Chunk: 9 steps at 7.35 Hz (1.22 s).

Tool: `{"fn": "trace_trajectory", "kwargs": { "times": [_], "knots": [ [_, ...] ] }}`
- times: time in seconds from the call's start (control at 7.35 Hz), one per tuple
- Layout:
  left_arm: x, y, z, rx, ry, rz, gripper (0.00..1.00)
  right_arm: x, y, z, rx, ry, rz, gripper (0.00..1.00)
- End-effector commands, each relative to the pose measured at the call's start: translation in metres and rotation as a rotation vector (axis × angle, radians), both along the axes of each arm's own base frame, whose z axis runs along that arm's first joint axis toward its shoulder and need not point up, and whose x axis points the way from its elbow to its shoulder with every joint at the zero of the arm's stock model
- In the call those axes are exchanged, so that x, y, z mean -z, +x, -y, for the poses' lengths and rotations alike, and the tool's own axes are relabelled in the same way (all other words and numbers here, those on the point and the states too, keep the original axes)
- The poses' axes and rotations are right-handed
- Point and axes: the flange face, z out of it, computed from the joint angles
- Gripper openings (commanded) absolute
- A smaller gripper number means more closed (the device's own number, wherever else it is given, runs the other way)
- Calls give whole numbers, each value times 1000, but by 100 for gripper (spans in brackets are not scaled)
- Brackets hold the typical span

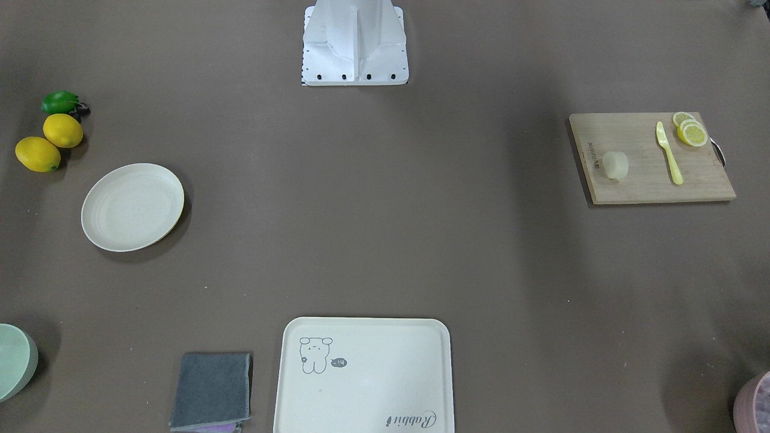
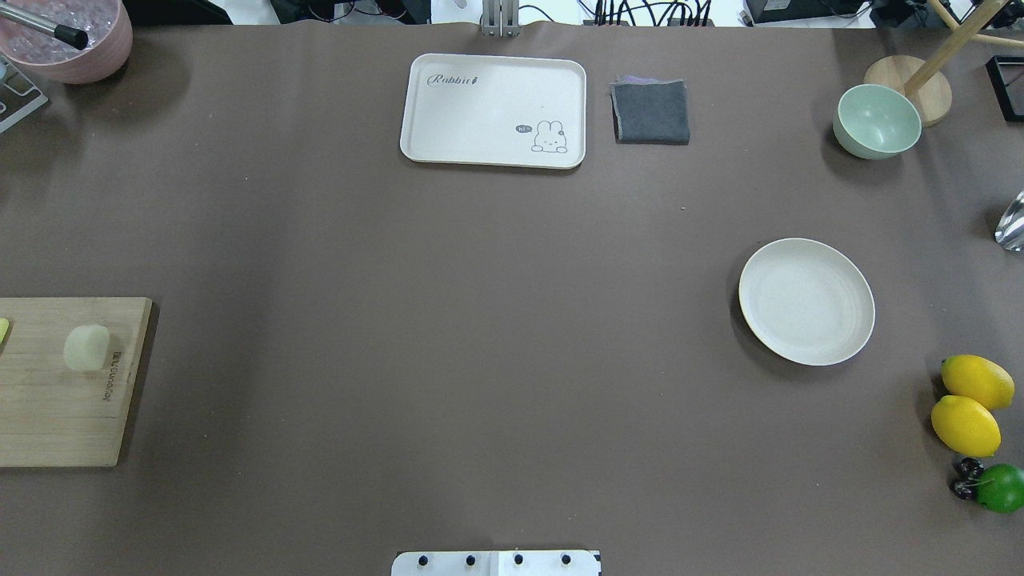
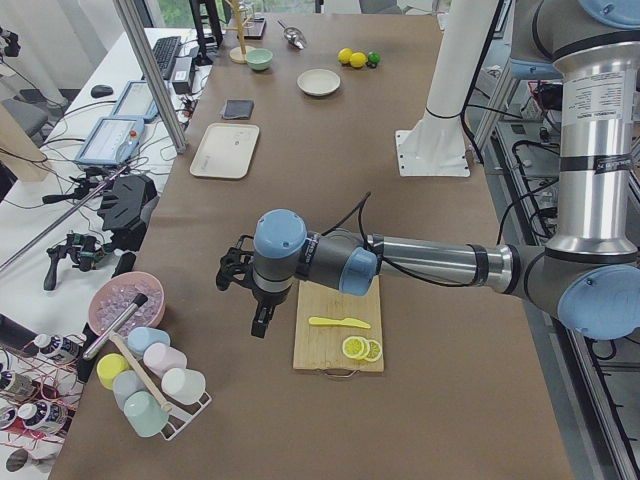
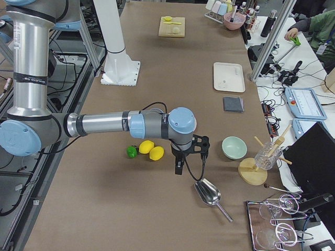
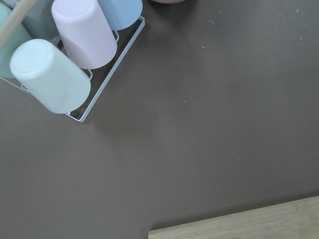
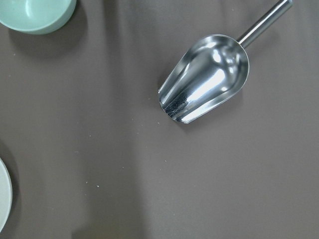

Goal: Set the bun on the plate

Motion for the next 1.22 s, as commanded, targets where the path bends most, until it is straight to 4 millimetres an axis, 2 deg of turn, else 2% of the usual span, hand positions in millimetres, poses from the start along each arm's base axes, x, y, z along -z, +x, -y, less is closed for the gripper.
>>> {"fn": "trace_trajectory", "kwargs": {
  "times": [0.0,0.27,0.54,0.95,1.09],
  "knots": [
    [2,0,1,-1,7,-1,98,5,-2,6,6,11,-8,100],
    [-2,1,-2,-6,-7,-24,98,-3,-3,1,5,-9,2,100],
    [4,2,-2,-9,9,-31,98,4,-8,23,10,-2,1,100],
    [5,0,-1,-4,10,-31,98,-7,-21,13,44,50,8,100],
    [6,0,-2,-3,10,-32,98,1,-42,21,67,64,10,100]
  ]
}}
